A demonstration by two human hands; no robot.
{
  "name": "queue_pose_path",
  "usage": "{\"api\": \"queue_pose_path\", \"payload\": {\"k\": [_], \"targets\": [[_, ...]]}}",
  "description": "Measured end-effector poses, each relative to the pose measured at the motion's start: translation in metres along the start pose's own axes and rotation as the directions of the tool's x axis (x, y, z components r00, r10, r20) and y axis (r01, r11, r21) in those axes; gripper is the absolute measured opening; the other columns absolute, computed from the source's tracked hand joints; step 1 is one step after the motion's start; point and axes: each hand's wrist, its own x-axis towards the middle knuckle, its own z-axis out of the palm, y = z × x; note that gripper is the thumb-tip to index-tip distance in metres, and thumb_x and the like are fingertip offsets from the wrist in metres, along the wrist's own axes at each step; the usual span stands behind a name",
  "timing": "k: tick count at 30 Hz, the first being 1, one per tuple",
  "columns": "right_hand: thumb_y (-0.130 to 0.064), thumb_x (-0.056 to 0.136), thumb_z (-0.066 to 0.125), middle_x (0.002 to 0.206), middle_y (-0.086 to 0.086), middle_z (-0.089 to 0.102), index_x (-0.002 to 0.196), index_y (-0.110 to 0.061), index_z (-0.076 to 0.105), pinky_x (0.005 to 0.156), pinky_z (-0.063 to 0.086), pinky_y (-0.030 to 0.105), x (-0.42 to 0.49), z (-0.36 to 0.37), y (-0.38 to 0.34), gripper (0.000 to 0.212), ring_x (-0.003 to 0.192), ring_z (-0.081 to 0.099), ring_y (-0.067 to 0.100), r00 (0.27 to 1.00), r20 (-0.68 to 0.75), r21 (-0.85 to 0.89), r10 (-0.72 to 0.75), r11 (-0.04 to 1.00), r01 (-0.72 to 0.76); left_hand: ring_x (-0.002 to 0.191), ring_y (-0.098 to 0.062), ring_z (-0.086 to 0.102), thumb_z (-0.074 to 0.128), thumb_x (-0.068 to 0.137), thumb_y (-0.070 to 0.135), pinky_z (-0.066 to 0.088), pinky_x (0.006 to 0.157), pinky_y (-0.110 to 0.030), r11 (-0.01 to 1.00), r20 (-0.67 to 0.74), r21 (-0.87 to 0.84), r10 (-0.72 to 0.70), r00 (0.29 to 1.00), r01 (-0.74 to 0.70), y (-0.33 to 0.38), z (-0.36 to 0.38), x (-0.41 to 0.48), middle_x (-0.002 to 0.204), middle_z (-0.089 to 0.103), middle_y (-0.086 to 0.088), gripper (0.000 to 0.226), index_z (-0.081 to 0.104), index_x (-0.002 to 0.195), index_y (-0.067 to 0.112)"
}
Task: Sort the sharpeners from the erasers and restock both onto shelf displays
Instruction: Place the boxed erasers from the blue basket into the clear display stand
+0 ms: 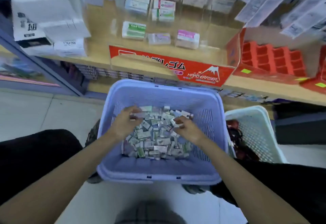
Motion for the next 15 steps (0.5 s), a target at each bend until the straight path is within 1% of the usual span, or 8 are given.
{"api": "queue_pose_path", "payload": {"k": [2, 4, 5, 6, 8, 10, 12, 15], "targets": [[-0.012, 0.093, 0.058, 0.138, 0.018, 0.046, 0.132, -0.001, 0.045, 0.096, 0.039, 0.034, 0.026, 0.011, 0.018, 0.043, 0.123, 0.047, 0.032, 1.000, -0.011, 0.001, 0.023, 1.000, -0.023, 0.103, -0.025, 0.052, 0.064, 0.087, 0.006, 0.043, 0.084, -0.032, 0.993, -0.038, -0.043, -0.108, 0.993, 0.106, -0.026, 0.014, 0.009, 0.112, 0.052, -0.010, 0.035, 0.053, 0.120, 0.001], [-0.017, 0.091, 0.063, 0.146, 0.011, 0.038, 0.140, -0.010, 0.039, 0.101, 0.037, 0.032, 0.057, 0.020, 0.036, 0.056, 0.131, 0.041, 0.028, 0.998, -0.043, -0.042, 0.042, 0.998, -0.044, 0.113, -0.034, 0.051, 0.066, 0.085, 0.004, 0.043, 0.089, -0.039, 0.975, -0.066, -0.069, -0.215, 0.974, 0.211, -0.050, 0.026, 0.017, 0.122, 0.050, -0.020, 0.038, 0.052, 0.121, -0.002], [-0.020, 0.089, 0.065, 0.148, 0.010, 0.035, 0.142, -0.014, 0.036, 0.103, 0.037, 0.033, 0.072, 0.024, 0.046, 0.061, 0.133, 0.038, 0.028, 0.997, -0.063, -0.085, 0.051, 0.995, -0.056, 0.116, -0.036, 0.048, 0.067, 0.084, 0.003, 0.041, 0.092, -0.037, 0.969, -0.080, -0.061, -0.245, 0.966, 0.241, -0.060, 0.032, 0.022, 0.126, 0.048, -0.023, 0.039, 0.053, 0.121, -0.002], [-0.025, 0.088, 0.067, 0.150, 0.009, 0.031, 0.144, -0.017, 0.033, 0.105, 0.036, 0.037, 0.086, 0.028, 0.055, 0.066, 0.135, 0.034, 0.030, 0.995, -0.076, -0.163, 0.064, 0.984, -0.076, 0.119, -0.035, 0.047, 0.067, 0.084, 0.002, 0.038, 0.092, -0.032, 0.965, -0.083, -0.036, -0.261, 0.962, 0.259, -0.070, 0.037, 0.027, 0.129, 0.046, -0.023, 0.041, 0.053, 0.122, -0.002], [-0.035, 0.086, 0.067, 0.156, 0.004, 0.012, 0.148, -0.022, 0.021, 0.110, 0.030, 0.047, 0.103, 0.032, 0.070, 0.079, 0.141, 0.017, 0.035, 0.986, -0.091, -0.329, 0.137, 0.931, -0.160, 0.119, -0.034, 0.047, 0.069, 0.082, 0.003, 0.036, 0.087, -0.025, 0.957, -0.079, -0.002, -0.290, 0.954, 0.291, -0.082, 0.046, 0.034, 0.131, 0.044, -0.022, 0.047, 0.052, 0.126, 0.002], [-0.037, 0.083, 0.070, 0.158, -0.002, -0.003, 0.150, -0.027, 0.012, 0.111, 0.026, 0.052, 0.108, 0.035, 0.083, 0.089, 0.142, 0.007, 0.037, 0.978, -0.120, -0.348, 0.171, 0.916, -0.202, 0.117, -0.035, 0.050, 0.073, 0.080, 0.008, 0.041, 0.091, -0.030, 0.950, -0.069, -0.024, -0.313, 0.947, 0.312, -0.090, 0.052, 0.040, 0.129, 0.044, -0.022, 0.052, 0.052, 0.127, 0.005], [-0.036, 0.081, 0.072, 0.157, -0.003, -0.004, 0.150, -0.028, 0.015, 0.112, 0.025, 0.050, 0.105, 0.044, 0.089, 0.090, 0.140, 0.009, 0.039, 0.974, -0.186, -0.298, 0.131, 0.937, -0.183, 0.119, -0.036, 0.050, 0.077, 0.077, 0.012, 0.045, 0.097, -0.039, 0.937, -0.027, -0.098, -0.338, 0.941, 0.334, -0.099, 0.057, 0.044, 0.133, 0.045, -0.020, 0.057, 0.051, 0.128, 0.007], [-0.038, 0.079, 0.074, 0.151, 0.004, 0.012, 0.145, -0.030, 0.030, 0.109, 0.024, 0.044, 0.090, 0.065, 0.098, 0.080, 0.135, 0.021, 0.035, 0.960, -0.267, -0.251, 0.080, 0.956, -0.150, 0.129, -0.029, 0.043, 0.074, 0.080, 0.011, 0.040, 0.105, -0.044, 0.913, 0.059, -0.201, -0.350, 0.935, 0.355, -0.101, 0.067, 0.044, 0.143, 0.042, -0.008, 0.063, 0.045, 0.136, 0.012]]}}
